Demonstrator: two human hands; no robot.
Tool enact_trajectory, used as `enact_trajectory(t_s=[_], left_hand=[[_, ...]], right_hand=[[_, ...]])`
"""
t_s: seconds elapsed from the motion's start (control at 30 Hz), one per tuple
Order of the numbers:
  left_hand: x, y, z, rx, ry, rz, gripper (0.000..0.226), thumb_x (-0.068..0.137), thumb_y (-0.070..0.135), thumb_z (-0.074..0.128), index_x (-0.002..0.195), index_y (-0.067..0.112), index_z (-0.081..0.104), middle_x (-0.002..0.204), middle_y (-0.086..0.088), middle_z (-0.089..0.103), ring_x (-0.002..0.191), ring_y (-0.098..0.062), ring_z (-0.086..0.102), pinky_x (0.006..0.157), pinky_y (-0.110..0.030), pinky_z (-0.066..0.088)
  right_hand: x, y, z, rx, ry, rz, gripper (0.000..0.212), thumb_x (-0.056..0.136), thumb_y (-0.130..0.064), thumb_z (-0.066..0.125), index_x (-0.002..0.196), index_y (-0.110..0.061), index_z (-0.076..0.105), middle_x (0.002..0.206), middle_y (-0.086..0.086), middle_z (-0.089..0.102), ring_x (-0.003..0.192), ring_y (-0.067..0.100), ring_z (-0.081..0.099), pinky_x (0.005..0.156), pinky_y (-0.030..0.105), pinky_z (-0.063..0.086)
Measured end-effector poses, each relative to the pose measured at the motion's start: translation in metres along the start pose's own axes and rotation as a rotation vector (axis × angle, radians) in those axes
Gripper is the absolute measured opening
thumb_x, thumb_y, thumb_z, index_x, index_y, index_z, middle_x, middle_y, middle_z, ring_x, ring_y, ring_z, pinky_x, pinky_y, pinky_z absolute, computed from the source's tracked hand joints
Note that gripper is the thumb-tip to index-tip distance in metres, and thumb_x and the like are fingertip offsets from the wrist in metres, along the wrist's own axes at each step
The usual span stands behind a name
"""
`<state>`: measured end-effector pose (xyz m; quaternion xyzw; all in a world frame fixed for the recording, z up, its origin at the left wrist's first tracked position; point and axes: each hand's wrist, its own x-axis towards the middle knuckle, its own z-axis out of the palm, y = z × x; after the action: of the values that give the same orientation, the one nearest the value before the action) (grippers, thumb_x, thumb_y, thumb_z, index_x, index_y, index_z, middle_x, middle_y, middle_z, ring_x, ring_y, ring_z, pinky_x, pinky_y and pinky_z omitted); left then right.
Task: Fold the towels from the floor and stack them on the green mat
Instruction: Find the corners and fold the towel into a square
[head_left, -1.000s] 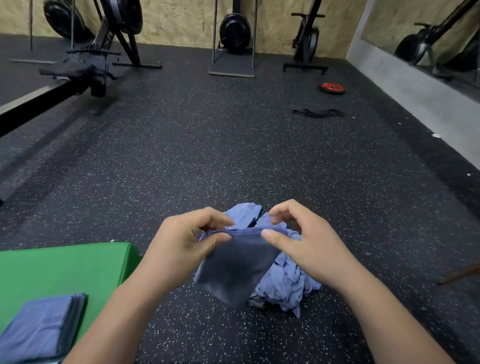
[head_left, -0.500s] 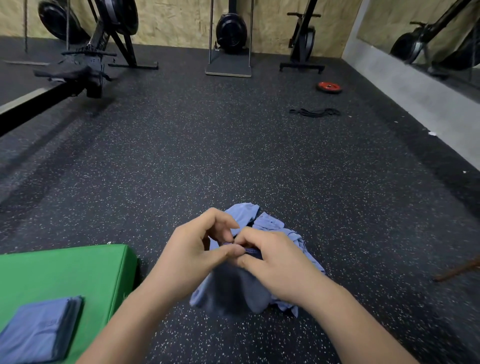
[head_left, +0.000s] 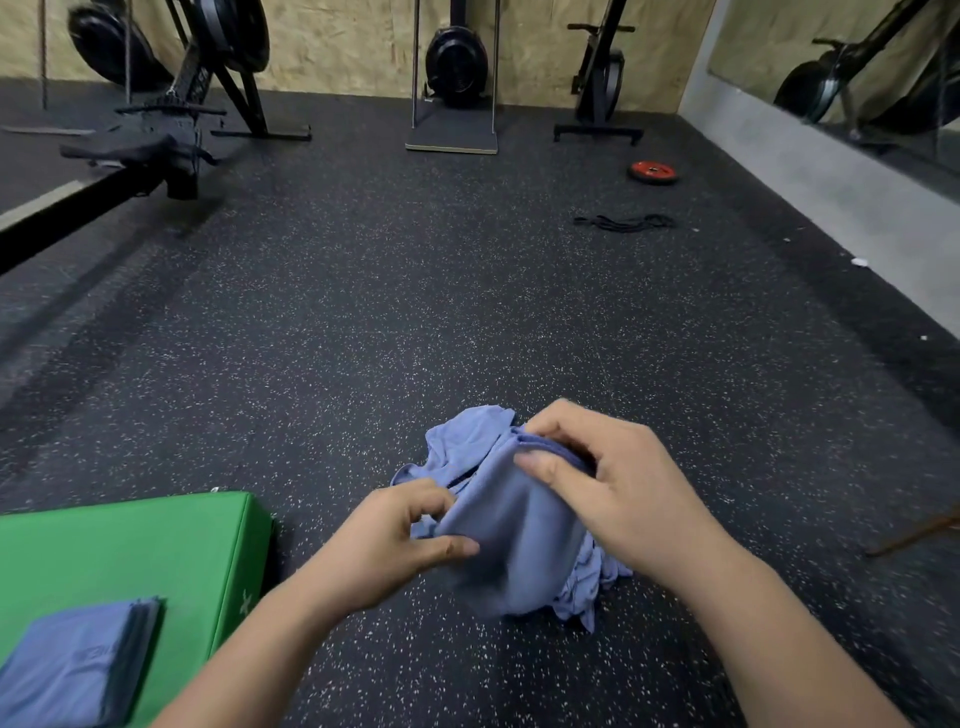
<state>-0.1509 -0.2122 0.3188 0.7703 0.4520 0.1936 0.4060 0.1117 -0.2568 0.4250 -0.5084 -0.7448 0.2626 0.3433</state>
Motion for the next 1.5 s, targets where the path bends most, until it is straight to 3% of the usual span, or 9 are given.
enact_trajectory(t_s=[0.37, 0.57, 0.67, 0.77, 0.93, 1.07, 1.17, 1.37, 1.5], left_hand=[[0.002, -0.022, -0.027, -0.057, 0.129, -0.108, 0.021, 0.09, 0.026, 0.087, 0.095, 0.027, 0.067, 0.075, 0.013, 0.065, 0.067, -0.003, 0.051, 0.067, -0.029, 0.044], [-0.004, -0.039, -0.055, 0.068, 0.176, -0.146, 0.015, 0.094, 0.028, 0.083, 0.095, 0.029, 0.069, 0.087, 0.009, 0.07, 0.081, -0.017, 0.066, 0.083, -0.039, 0.055], [-0.01, -0.037, -0.066, -0.089, 0.21, -0.158, 0.015, 0.097, 0.028, 0.08, 0.099, 0.025, 0.065, 0.078, 0.003, 0.067, 0.072, -0.013, 0.055, 0.07, -0.03, 0.043], [-0.014, -0.041, -0.075, -0.2, 0.272, -0.175, 0.03, 0.09, 0.044, 0.076, 0.106, 0.022, 0.064, 0.089, -0.011, 0.07, 0.08, -0.018, 0.056, 0.078, -0.039, 0.043], [-0.005, -0.029, -0.067, -0.617, 0.485, -0.222, 0.02, 0.108, 0.009, 0.062, 0.125, 0.015, 0.068, 0.109, -0.005, 0.076, 0.098, -0.018, 0.067, 0.093, -0.041, 0.055], [0.003, -0.023, -0.062, -0.829, 0.546, -0.27, 0.017, 0.108, 0.013, 0.06, 0.112, 0.004, 0.073, 0.099, -0.009, 0.071, 0.095, -0.021, 0.058, 0.088, -0.036, 0.048], [0.004, -0.014, -0.061, -0.886, 0.633, -0.264, 0.013, 0.11, 0.018, 0.058, 0.103, 0.017, 0.07, 0.087, 0.002, 0.067, 0.083, -0.017, 0.054, 0.077, -0.035, 0.043], [0.001, -0.002, -0.052, -0.446, 0.818, -0.219, 0.014, 0.107, 0.035, 0.055, 0.099, 0.03, 0.065, 0.085, 0.014, 0.065, 0.081, -0.015, 0.054, 0.079, -0.042, 0.044], [-0.006, 0.018, -0.048, -0.13, 0.864, -0.193, 0.011, 0.109, 0.033, 0.055, 0.1, 0.034, 0.061, 0.083, 0.009, 0.068, 0.08, -0.005, 0.06, 0.073, -0.021, 0.044]], right_hand=[[-0.002, 0.018, -0.025, -0.032, 0.395, 0.118, 0.008, 0.106, -0.035, 0.065, 0.102, -0.029, 0.066, 0.078, 0.0, 0.065, 0.071, 0.022, 0.059, 0.07, 0.037, 0.048], [-0.001, 0.02, -0.029, -0.066, 0.493, 0.155, 0.012, 0.108, -0.035, 0.062, 0.1, -0.026, 0.063, 0.069, 0.003, 0.057, 0.061, 0.021, 0.05, 0.058, 0.035, 0.041], [0.0, 0.023, -0.031, -0.065, 0.539, 0.17, 0.014, 0.109, -0.035, 0.061, 0.099, -0.025, 0.062, 0.071, 0.001, 0.056, 0.058, 0.013, 0.046, 0.058, 0.033, 0.039], [0.002, 0.026, -0.031, -0.069, 0.574, 0.213, 0.014, 0.109, -0.037, 0.061, 0.099, -0.027, 0.061, 0.071, -0.002, 0.053, 0.059, 0.009, 0.042, 0.055, 0.027, 0.034], [0.004, 0.027, -0.029, -0.052, 0.621, 0.253, 0.018, 0.109, -0.038, 0.06, 0.098, -0.024, 0.06, 0.063, -0.017, 0.047, 0.057, 0.006, 0.041, 0.053, 0.022, 0.032], [0.005, 0.026, -0.026, -0.051, 0.649, 0.268, 0.02, 0.109, -0.037, 0.061, 0.096, -0.021, 0.06, 0.06, -0.017, 0.043, 0.056, 0.006, 0.038, 0.053, 0.023, 0.03], [0.005, 0.025, -0.022, -0.038, 0.646, 0.276, 0.022, 0.108, -0.038, 0.062, 0.094, -0.021, 0.06, 0.058, -0.017, 0.043, 0.055, 0.007, 0.038, 0.052, 0.024, 0.03], [0.008, 0.019, -0.008, -0.021, 0.626, 0.289, 0.021, 0.107, -0.039, 0.064, 0.093, -0.024, 0.061, 0.061, -0.019, 0.05, 0.055, 0.006, 0.043, 0.052, 0.02, 0.035], [0.009, 0.018, 0.005, 0.009, 0.587, 0.301, 0.018, 0.105, -0.039, 0.067, 0.092, -0.027, 0.063, 0.07, -0.011, 0.061, 0.059, 0.007, 0.05, 0.056, 0.024, 0.039]])
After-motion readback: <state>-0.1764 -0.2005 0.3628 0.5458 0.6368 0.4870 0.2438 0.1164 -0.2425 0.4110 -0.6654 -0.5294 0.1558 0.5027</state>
